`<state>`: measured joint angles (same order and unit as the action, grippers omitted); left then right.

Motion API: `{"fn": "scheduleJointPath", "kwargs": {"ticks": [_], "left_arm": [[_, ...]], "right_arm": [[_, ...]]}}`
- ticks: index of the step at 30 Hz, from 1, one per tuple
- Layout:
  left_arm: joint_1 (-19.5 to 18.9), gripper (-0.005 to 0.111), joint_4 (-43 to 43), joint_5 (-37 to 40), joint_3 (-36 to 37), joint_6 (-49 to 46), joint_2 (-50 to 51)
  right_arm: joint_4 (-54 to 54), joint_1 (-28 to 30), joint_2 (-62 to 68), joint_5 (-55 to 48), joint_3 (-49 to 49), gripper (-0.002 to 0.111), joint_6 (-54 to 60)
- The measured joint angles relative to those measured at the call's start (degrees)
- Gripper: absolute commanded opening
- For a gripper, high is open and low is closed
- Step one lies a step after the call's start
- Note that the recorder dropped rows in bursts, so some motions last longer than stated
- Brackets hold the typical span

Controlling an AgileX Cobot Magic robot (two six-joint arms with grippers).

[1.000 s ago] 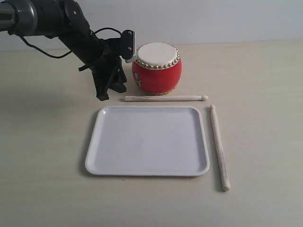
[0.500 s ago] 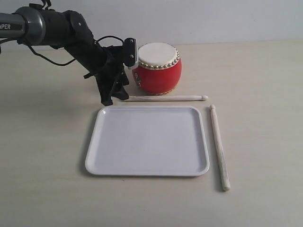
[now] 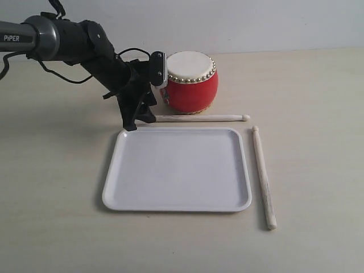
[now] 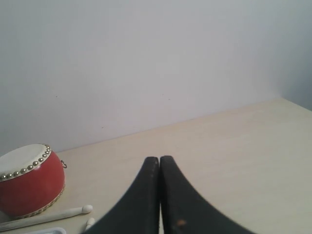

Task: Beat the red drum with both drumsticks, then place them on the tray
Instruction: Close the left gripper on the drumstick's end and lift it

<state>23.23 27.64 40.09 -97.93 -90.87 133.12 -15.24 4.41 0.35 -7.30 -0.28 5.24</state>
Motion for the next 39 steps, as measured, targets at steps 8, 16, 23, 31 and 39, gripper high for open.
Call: {"fn": "scheduleJointPath", "kwargs": {"ticks": [8,16,23,31,39], "left_arm": [[0.00,0.048,0.66,-0.51,0.00,-1.08,0.74],[0.00,0.048,0.96,-0.62,0.00,-3.17,0.87],[0.00,0.048,1.30,-0.62,0.00,-4.40,0.99],[0.00,0.027,1.30,-0.07,0.00,-4.97,1.22],[0.00,0.004,1.30,0.04,0.00,-5.12,1.33]], "right_arm": [[0.00,0.00,0.00,0.00,0.00,0.000,0.00],[0.00,0.00,0.00,0.00,0.00,0.000,0.00],[0.00,0.00,0.00,0.00,0.00,0.000,0.00],[0.00,0.00,0.00,0.00,0.00,0.000,0.00],[0.00,0.00,0.00,0.00,0.00,0.000,0.00]]}}
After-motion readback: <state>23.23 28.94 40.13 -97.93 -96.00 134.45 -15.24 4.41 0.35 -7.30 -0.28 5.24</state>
